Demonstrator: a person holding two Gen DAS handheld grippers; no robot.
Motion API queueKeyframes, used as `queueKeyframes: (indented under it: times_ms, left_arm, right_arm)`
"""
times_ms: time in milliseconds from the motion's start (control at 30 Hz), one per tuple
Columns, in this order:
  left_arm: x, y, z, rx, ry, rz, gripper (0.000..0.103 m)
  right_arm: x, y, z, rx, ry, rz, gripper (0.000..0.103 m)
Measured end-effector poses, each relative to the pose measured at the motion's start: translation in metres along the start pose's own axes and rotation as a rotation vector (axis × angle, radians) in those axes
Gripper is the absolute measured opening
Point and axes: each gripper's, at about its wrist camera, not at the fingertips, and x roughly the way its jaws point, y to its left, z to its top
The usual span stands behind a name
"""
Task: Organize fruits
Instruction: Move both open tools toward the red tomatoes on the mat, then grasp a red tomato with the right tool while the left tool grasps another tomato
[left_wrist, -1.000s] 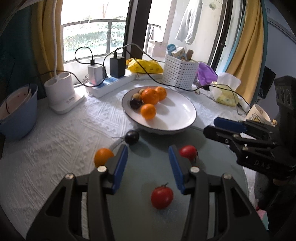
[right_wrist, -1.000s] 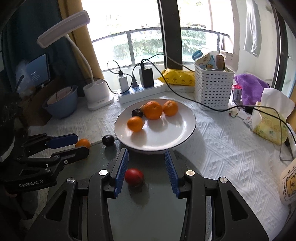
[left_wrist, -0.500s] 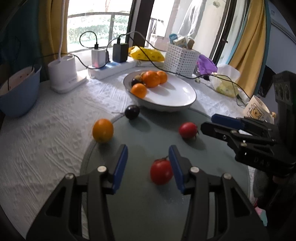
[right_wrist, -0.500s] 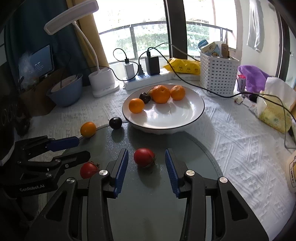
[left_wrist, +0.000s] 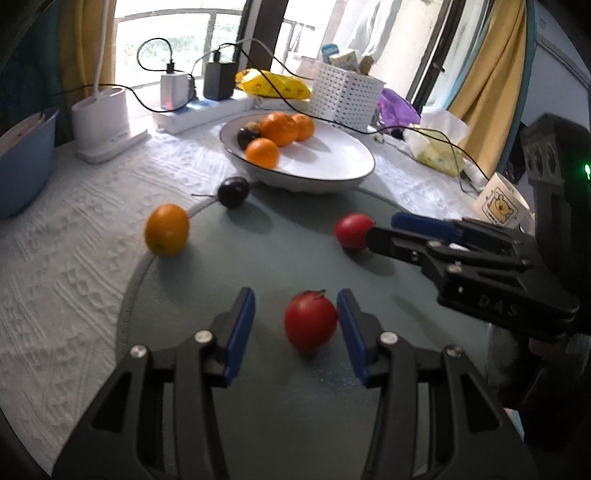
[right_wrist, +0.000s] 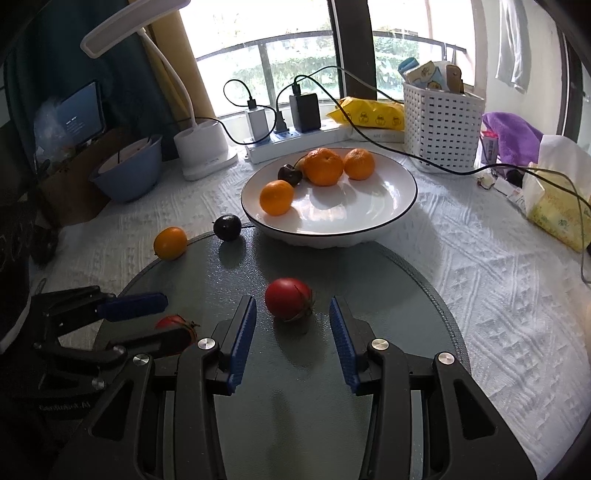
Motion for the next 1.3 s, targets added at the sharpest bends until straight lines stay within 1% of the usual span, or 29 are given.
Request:
queueKeyframes:
  times_ms: [67,433,567,667,733,1000,1300]
  left_arm:
    - [0.003,-0.001,0.0,0.002,0.01,0.002,0.047]
    - [0.006,-0.003,0.0,0.018,-0.005,0.011,0.047]
    - [0.007,-0.006,0.0,0.036,0.0,-0.005,0.038]
    - [0.007,-0.01,-0.001,0.053,0.002,-0.013,0.029]
    - [0.006,-0.013,-0.002,0.064,-0.001,-0.002,0.029]
    - [0.001,-0.013,-0.004,0.043,-0.007,0.004,0.029]
    - [-0.005,-0.022,0.001,0.062,-0.02,0.008,0.029]
  right_arm:
    - [0.003,-0.001,0.0,0.003,0.005,0.003,0.044]
    - [0.018,-0.001,0.005,0.001,0.029,0.018,0.044]
    - [0.023,0.0,0.005,0.0,0.052,0.02,0.043]
    - [0.025,0.0,0.005,-0.001,0.06,0.022,0.043]
    - [0.025,0.001,0.005,-0.007,0.062,0.021,0.035]
    - [0.019,0.002,0.003,-0.009,0.046,0.021,0.034]
    - [0.005,-0.004,0.007,-0.003,0.007,0.032,0.034]
